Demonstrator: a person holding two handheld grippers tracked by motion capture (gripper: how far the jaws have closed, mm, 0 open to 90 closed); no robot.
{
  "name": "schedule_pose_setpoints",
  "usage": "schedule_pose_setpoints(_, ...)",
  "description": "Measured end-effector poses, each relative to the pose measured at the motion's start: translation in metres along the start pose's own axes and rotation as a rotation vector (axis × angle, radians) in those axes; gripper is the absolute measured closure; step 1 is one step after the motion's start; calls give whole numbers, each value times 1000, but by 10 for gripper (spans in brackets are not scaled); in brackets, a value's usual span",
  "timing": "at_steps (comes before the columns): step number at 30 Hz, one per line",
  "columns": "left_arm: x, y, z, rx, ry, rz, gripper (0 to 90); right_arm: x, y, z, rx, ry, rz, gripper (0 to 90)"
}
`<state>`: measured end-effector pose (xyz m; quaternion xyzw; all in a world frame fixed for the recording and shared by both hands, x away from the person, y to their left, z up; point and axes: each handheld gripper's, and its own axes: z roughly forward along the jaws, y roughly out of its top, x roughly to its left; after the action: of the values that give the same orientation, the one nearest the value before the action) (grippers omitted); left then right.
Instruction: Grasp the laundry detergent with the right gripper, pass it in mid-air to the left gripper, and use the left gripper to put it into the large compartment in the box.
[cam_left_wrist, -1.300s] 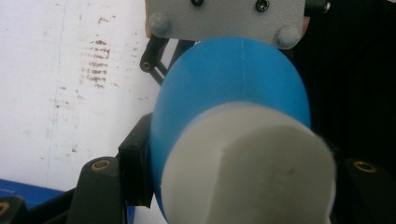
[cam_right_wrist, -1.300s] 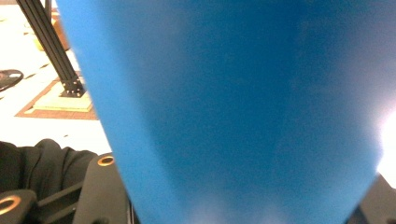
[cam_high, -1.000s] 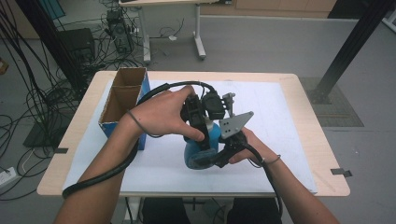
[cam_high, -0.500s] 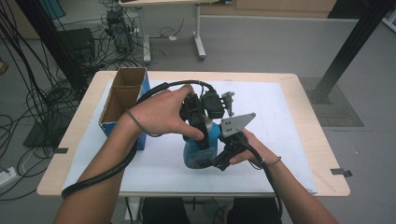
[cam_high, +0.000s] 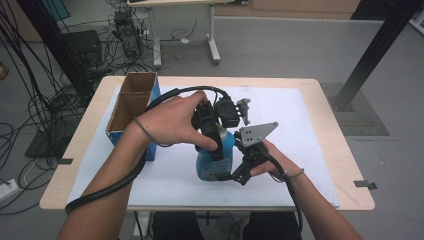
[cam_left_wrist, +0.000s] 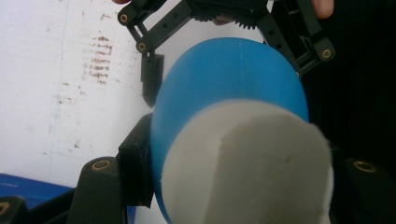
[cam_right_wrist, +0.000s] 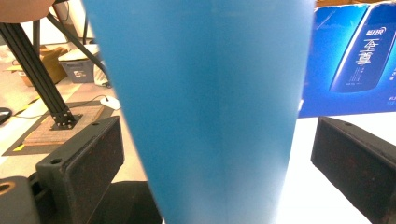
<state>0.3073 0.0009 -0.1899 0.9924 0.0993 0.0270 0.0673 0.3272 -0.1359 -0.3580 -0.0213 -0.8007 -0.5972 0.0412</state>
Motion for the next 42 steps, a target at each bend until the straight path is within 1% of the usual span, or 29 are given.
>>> schedule_pose_setpoints(5,0,0,1,10,-10,1,374,0,-2,-4,-3,-12,0,29)
schedule_pose_setpoints(11,1,0,1,4,-13,3,374,-1,-5,-13,-3,-24,7,31)
schedule_pose_setpoints(14,0,0,1,-2,-12,0,373,-1,-6,-18,-7,-31,11,30)
schedule_pose_setpoints(26,2,-2,0,5,-14,-3,374,-1,-12,-41,-20,-63,23,33)
schedule_pose_setpoints(29,2,-3,0,2,-16,-4,373,-1,-14,-47,-24,-78,26,35)
schedule_pose_setpoints(31,2,-3,0,-1,-20,-13,373,-2,-16,-53,-28,-93,29,35)
schedule_pose_setpoints(32,3,-3,0,1,-19,-3,373,-2,-16,-55,-28,-98,28,35)
schedule_pose_setpoints(38,4,-3,-2,-3,-16,-13,373,-2,-21,-74,-40,-137,33,35)
schedule_pose_setpoints(42,5,-4,-4,0,-11,-9,373,-2,-25,-85,-38,-161,41,36)
